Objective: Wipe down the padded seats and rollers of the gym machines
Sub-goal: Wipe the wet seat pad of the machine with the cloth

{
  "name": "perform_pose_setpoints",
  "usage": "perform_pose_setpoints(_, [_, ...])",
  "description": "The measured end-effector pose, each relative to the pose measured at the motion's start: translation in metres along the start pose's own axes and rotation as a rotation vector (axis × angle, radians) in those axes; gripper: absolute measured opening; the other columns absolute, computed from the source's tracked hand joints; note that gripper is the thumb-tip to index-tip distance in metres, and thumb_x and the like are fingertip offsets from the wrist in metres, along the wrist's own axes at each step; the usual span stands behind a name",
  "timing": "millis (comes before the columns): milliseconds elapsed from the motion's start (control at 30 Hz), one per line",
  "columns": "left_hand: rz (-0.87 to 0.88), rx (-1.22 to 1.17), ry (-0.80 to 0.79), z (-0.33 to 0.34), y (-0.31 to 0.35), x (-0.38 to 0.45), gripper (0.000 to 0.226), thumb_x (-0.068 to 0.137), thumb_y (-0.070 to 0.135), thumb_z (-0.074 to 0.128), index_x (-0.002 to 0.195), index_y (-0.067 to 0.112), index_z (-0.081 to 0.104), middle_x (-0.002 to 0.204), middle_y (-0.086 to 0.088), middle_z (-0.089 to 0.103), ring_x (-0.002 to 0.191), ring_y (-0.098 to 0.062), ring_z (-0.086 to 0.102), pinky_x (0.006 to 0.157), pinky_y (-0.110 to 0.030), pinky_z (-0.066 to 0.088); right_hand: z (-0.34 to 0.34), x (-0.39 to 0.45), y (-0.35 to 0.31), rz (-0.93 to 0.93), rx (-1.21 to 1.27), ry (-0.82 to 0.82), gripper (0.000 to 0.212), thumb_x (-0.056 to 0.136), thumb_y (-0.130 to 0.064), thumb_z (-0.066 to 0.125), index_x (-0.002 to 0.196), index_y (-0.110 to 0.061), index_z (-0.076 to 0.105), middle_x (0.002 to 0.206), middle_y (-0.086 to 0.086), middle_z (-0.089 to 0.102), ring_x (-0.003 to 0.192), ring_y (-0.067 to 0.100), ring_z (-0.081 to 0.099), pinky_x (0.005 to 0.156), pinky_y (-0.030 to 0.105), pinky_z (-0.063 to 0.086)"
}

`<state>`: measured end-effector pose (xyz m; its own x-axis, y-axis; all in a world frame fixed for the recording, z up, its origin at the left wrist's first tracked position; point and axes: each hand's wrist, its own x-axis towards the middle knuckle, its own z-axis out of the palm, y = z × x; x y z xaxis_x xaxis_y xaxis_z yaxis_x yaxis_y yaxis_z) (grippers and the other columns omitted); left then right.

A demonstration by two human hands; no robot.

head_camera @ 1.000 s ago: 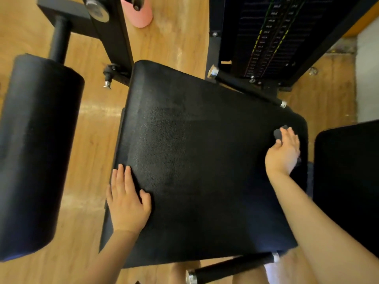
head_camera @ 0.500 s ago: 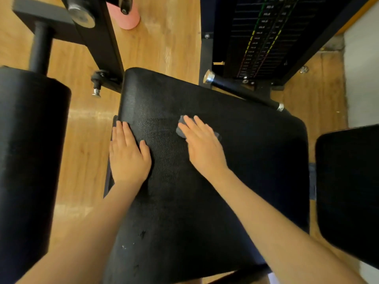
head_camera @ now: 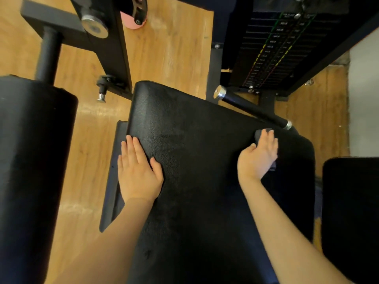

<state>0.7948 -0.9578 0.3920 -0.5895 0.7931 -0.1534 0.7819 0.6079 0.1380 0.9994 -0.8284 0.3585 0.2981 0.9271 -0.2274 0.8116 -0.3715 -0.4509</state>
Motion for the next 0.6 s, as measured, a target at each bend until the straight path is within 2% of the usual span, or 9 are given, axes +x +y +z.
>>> perform_pose_setpoints(100, [-0.010,0.005,-0.007,0.000,0.000,0.000,0.069,0.088,0.034,0.023,0.145,-0.004,0.025,0.152,-0.020,0.024,0.141,-0.033,0.022,0.112,-0.049,0.026,0.015,-0.045,-0.056,-0.320,0.002,-0.164,0.056,0.092,-0.007,0.045,0.145,-0.016,0.027,0.155,0.001,0.017,0.143,0.021,0.010,0.115,0.040,0.010])
perform_pose_setpoints(200, [-0.007,0.008,-0.008,0.000,0.001,0.000,0.068,0.087,0.034,0.024,0.145,-0.004,0.025,0.152,-0.020,0.025,0.141,-0.033,0.022,0.112,-0.049,0.026,0.030,-0.081,-0.094,-0.798,0.039,-0.347,0.051,0.090,-0.008,0.041,0.140,-0.010,0.037,0.151,0.006,0.030,0.140,0.027,0.021,0.113,0.043,0.017])
perform_pose_setpoints(267, [-0.012,0.005,-0.013,0.000,0.001,0.001,0.068,0.087,0.033,0.025,0.144,-0.003,0.026,0.152,-0.019,0.025,0.141,-0.033,0.023,0.112,-0.049,0.026,0.034,-0.073,-0.096,-1.049,0.001,-0.438,0.048,0.088,-0.009,0.036,0.135,-0.008,0.045,0.145,0.009,0.040,0.136,0.030,0.031,0.109,0.044,0.025])
perform_pose_setpoints(333, [-0.014,0.007,-0.010,0.000,0.001,0.000,0.067,0.087,0.033,0.026,0.144,-0.004,0.027,0.151,-0.020,0.027,0.140,-0.034,0.025,0.111,-0.049,0.027,0.036,-0.046,-0.090,-1.228,-0.075,-0.463,0.048,0.087,-0.006,0.038,0.133,-0.008,0.047,0.143,0.010,0.043,0.134,0.030,0.034,0.108,0.043,0.028])
perform_pose_setpoints(400, [-0.015,0.018,-0.002,0.000,0.001,0.001,0.066,0.087,0.032,0.027,0.143,-0.004,0.029,0.150,-0.020,0.029,0.139,-0.034,0.027,0.111,-0.048,0.027,0.037,-0.024,-0.096,-1.268,-0.093,-0.444,0.047,0.087,-0.004,0.036,0.132,-0.009,0.048,0.142,0.009,0.044,0.134,0.030,0.034,0.108,0.042,0.026])
perform_pose_setpoints(600, [-0.020,0.017,-0.021,-0.001,0.000,0.001,0.068,0.087,0.034,0.027,0.145,-0.001,0.027,0.153,-0.017,0.025,0.142,-0.029,0.020,0.113,-0.045,0.021,0.051,-0.004,-0.164,-0.971,0.026,-0.365,0.047,0.091,0.002,0.041,0.136,-0.009,0.044,0.147,0.008,0.036,0.139,0.029,0.025,0.114,0.041,0.021])
